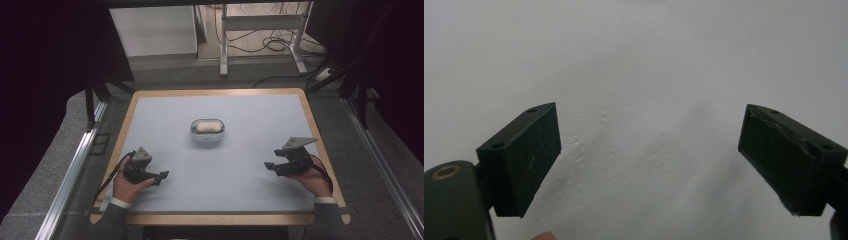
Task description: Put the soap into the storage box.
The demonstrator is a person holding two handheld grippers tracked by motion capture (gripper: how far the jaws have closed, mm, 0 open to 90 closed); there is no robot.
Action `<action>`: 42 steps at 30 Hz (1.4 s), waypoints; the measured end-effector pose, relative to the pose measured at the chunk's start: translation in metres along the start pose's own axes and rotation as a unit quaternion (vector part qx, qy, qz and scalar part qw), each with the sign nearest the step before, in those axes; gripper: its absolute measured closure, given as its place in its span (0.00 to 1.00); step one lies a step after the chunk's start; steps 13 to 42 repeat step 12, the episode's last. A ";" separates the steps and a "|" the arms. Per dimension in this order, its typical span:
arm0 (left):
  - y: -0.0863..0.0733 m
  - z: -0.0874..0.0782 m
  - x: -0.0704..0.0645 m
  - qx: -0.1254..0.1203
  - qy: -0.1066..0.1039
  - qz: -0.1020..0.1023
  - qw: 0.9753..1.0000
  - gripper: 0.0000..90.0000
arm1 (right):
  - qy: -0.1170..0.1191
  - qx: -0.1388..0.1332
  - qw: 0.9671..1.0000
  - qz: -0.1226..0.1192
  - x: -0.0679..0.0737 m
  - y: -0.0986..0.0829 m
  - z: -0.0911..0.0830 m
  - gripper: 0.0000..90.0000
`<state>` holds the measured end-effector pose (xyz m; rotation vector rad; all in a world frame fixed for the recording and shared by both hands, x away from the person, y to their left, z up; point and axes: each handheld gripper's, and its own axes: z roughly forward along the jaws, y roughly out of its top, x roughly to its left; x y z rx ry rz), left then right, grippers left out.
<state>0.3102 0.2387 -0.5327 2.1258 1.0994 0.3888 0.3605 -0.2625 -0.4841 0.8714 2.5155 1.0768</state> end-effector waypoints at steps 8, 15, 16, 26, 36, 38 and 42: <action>0.000 0.001 -0.001 0.002 0.001 0.002 1.000 0.12 | -0.011 -0.016 1.000 0.003 0.000 -0.002 -0.005 0.36; 0.000 0.001 -0.001 0.001 0.001 0.002 1.000 0.12 | -0.012 -0.016 1.000 0.004 0.000 -0.004 -0.005 0.35; 0.000 0.001 -0.001 0.001 0.001 0.002 1.000 0.12 | -0.012 -0.016 1.000 0.004 0.000 -0.004 -0.005 0.35; 0.000 0.001 -0.001 0.001 0.001 0.002 1.000 0.12 | -0.012 -0.016 1.000 0.004 0.000 -0.004 -0.005 0.35; 0.000 0.001 -0.001 0.001 0.001 0.002 1.000 0.12 | -0.012 -0.016 1.000 0.004 0.000 -0.004 -0.005 0.35; 0.000 0.001 -0.001 0.001 0.001 0.002 1.000 0.12 | -0.012 -0.016 1.000 0.004 0.000 -0.004 -0.005 0.35; 0.000 0.001 -0.001 0.001 0.001 0.002 1.000 0.12 | -0.012 -0.016 1.000 0.004 0.000 -0.004 -0.005 0.35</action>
